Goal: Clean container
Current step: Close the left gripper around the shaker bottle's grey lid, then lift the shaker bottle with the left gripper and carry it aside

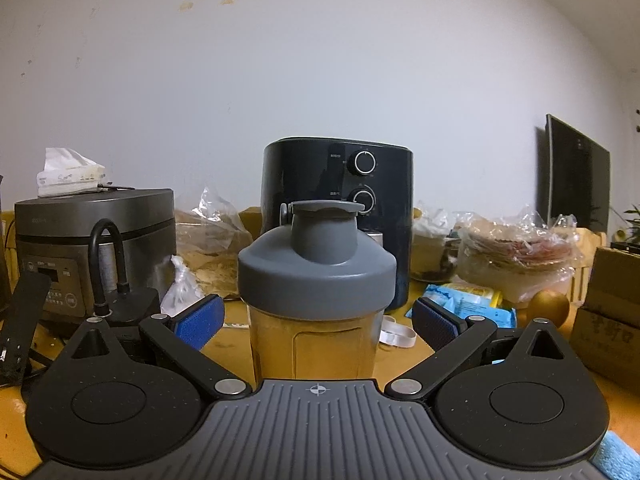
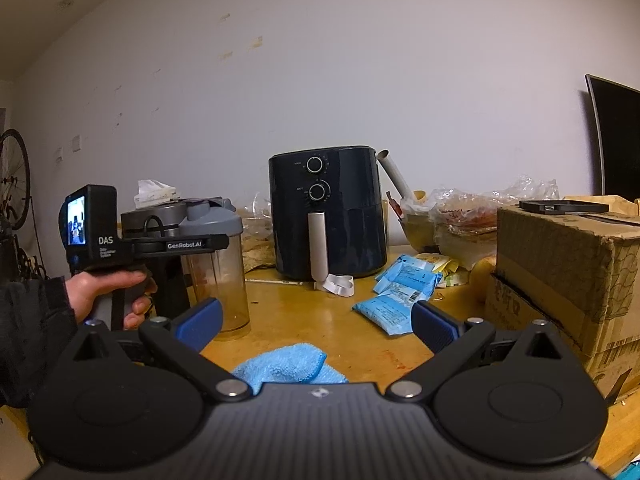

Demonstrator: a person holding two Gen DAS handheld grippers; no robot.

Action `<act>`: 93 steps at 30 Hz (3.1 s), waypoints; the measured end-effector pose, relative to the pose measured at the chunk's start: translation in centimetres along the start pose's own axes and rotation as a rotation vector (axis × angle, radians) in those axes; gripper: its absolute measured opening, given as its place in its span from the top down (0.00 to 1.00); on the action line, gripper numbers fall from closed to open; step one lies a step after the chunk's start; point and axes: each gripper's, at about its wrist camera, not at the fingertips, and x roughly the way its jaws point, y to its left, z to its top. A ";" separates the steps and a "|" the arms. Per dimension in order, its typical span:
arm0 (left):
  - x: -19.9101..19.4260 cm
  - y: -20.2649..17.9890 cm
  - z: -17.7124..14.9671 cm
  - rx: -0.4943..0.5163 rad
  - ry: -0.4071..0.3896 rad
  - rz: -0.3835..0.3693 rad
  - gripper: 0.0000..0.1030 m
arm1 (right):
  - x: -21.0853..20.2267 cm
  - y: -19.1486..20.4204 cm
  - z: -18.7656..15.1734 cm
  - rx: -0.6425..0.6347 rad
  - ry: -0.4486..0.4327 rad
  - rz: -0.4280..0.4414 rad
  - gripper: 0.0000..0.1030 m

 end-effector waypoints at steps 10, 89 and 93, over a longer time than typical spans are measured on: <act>1.2 0.4 0.4 -0.001 0.003 -0.004 0.00 | 0.1 0.0 -0.1 -0.003 0.003 0.010 0.00; 1.6 -0.2 3.4 -0.042 -0.040 -0.068 0.07 | 0.4 -0.5 0.1 -0.017 0.005 0.010 0.00; 1.0 -0.4 3.4 -0.039 -0.041 -0.078 0.07 | 0.7 -0.5 0.2 -0.022 0.004 0.009 0.00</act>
